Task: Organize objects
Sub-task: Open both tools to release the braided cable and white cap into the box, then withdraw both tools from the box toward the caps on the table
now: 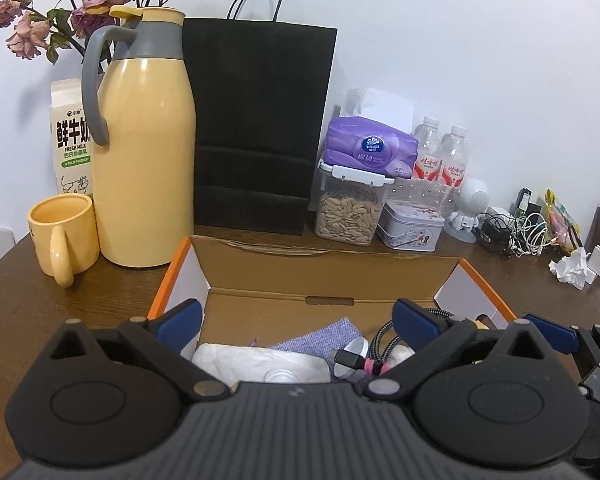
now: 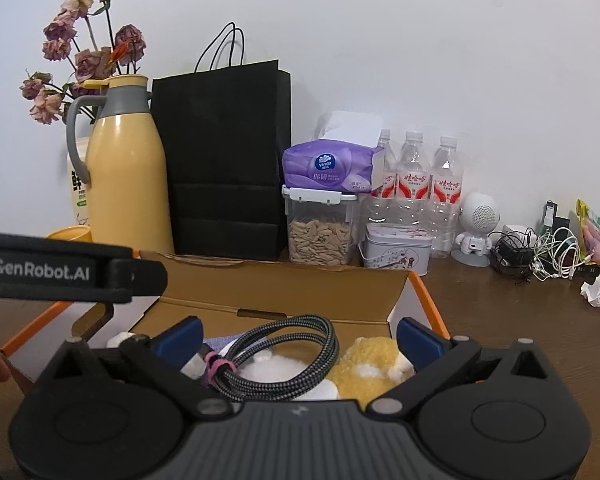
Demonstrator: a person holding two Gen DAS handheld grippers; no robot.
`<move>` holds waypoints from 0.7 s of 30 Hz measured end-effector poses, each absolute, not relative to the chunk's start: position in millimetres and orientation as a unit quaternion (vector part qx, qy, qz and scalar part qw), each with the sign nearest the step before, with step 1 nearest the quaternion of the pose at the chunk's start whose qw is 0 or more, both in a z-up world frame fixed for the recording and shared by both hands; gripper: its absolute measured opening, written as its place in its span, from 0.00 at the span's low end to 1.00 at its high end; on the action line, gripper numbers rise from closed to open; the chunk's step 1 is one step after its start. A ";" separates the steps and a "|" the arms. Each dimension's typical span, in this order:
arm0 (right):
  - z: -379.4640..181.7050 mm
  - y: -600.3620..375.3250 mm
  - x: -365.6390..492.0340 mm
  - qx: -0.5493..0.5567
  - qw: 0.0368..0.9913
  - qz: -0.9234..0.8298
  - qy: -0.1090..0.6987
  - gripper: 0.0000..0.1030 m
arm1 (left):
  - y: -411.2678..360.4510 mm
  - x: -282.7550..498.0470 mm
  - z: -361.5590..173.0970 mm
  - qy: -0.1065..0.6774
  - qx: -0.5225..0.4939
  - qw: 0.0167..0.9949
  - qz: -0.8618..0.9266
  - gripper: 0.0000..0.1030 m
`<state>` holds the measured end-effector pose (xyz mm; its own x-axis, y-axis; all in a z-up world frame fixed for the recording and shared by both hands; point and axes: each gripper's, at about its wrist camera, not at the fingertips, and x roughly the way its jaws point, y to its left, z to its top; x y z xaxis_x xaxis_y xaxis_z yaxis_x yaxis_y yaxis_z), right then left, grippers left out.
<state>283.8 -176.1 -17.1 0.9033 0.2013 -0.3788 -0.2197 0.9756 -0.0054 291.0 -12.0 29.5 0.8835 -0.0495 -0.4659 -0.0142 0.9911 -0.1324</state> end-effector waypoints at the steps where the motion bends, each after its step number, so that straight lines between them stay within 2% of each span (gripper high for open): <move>1: -17.0 -176.2 283.1 -0.024 0.975 0.108 0.191 1.00 | -12.2 290.5 29.6 0.241 -0.067 0.968 -0.009 1.00; 21: -0.7 -196.7 231.9 -0.032 0.981 0.112 0.157 1.00 | -12.7 238.9 38.3 0.224 -0.070 0.972 -0.017 1.00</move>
<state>231.9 -196.7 -0.7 0.9257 0.2093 -0.3150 -0.2292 0.9730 -0.0269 238.9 -12.7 38.3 0.8987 -0.0654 -0.4336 0.0023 0.9895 -0.1445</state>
